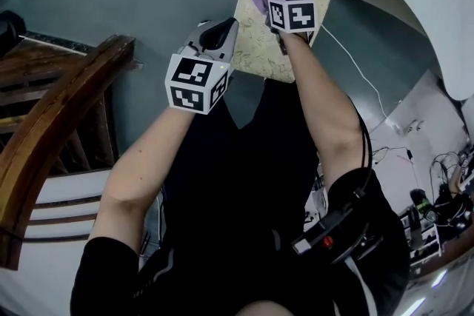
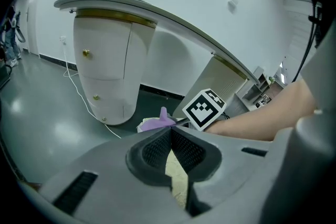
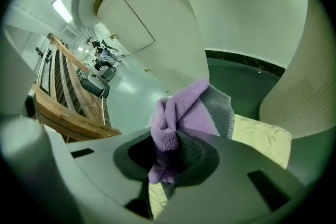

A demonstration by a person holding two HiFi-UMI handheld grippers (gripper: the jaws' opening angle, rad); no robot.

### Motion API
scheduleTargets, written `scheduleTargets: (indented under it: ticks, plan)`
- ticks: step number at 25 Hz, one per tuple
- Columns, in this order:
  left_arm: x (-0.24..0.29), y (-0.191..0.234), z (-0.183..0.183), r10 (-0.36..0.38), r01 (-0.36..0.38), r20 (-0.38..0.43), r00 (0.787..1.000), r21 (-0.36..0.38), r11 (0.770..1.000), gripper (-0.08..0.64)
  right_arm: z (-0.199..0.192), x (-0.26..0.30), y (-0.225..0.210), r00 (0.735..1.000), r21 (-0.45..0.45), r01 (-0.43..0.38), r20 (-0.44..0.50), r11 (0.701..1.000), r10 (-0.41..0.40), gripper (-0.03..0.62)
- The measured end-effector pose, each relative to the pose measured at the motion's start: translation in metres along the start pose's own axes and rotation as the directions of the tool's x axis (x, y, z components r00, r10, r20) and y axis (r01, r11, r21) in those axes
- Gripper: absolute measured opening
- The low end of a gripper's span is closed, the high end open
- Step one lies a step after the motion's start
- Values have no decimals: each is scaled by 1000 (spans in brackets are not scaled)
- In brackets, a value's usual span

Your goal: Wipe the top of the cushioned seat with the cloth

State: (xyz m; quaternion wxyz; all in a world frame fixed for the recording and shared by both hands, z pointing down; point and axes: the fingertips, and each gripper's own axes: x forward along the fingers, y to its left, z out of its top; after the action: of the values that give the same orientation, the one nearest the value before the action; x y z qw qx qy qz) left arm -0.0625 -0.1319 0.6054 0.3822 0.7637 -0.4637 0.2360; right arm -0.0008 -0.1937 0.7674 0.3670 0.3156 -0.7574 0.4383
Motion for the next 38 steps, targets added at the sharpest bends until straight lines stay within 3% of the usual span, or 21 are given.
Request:
scheduleTargets:
  ticks: [8, 13, 21, 26, 31, 38]
  plan:
    - [15, -35, 1, -48, 49, -11, 999, 69, 996, 3, -15, -26, -42, 1000, 38, 8, 12, 999, -8, 72]
    - [23, -38, 4, -27, 28, -12, 1000, 68, 997, 3, -22, -35, -62, 999, 97, 1, 33, 995, -4, 72]
    - [25, -59, 13, -29, 30, -11, 1000, 96, 995, 3, -41, -64, -102, 999, 154, 43, 8, 987, -45, 72]
    - [24, -71, 18, -42, 43, -8, 999, 113, 993, 3, -51, -81, -129, 993, 174, 117, -12, 978, -116, 77]
    - [11, -83, 34, -55, 53, 13, 998, 127, 990, 3, -52, -110, -122, 993, 129, 117, -3, 985, -118, 77]
    - [-21, -97, 70, -86, 76, 56, 995, 170, 983, 3, -16, -178, -75, 985, 101, 92, 135, 991, -105, 77]
